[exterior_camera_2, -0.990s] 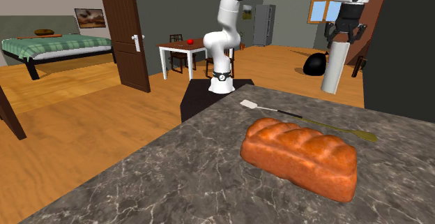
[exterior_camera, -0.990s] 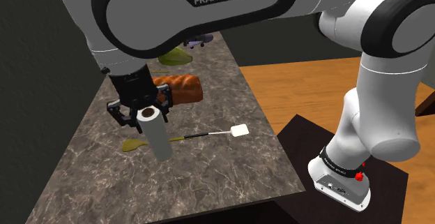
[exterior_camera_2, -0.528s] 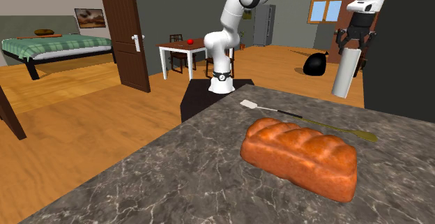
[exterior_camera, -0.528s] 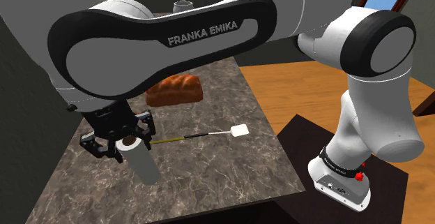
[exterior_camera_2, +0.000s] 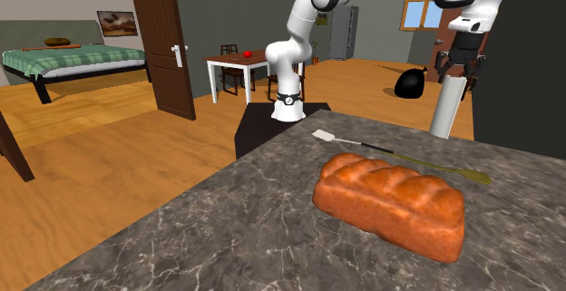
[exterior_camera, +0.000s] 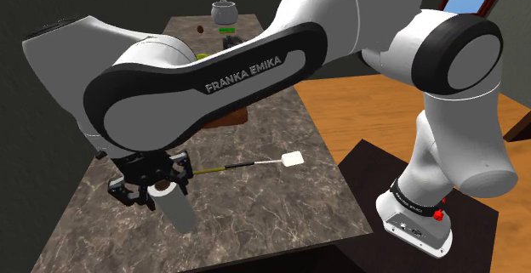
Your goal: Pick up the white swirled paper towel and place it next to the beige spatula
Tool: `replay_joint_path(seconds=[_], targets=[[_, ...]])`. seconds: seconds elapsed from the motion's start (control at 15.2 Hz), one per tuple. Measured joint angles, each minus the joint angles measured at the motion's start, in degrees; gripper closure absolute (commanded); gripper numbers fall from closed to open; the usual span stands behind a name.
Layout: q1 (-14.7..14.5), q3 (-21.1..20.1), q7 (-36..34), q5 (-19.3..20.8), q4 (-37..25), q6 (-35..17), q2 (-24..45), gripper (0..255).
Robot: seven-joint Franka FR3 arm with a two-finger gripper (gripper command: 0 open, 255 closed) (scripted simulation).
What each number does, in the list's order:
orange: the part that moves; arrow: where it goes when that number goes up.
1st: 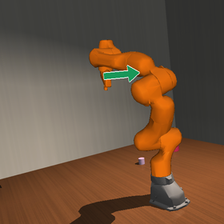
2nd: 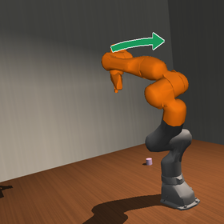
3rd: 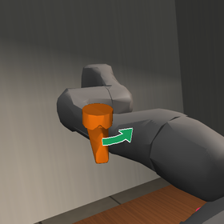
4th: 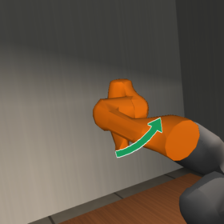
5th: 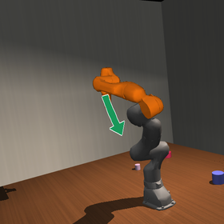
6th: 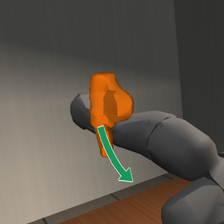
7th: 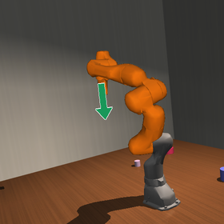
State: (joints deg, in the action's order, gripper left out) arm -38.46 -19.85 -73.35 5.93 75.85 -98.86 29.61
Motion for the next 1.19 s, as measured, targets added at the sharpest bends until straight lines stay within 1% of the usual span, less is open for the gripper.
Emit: replay_joint_path(seconds=[0.2, 0.66, 0.73, 1.12, 1.19], targets=[[0.20, 0.02, -0.05, -0.01, 2.51, -2.30, -0.19, 255], [0.11, 0.07, -0.11, 0.11, 2.63, -2.86, 0.23, 255], [0.11, 0.07, -0.11, 0.11, 2.63, -2.86, 0.23, 0], [0.11, 0.07, -0.11, 0.11, 2.62, -2.86, 0.23, 0], [-0.04, 0.05, -0.16, 0.12, 1.43, -1.80, 0.35, 0]])
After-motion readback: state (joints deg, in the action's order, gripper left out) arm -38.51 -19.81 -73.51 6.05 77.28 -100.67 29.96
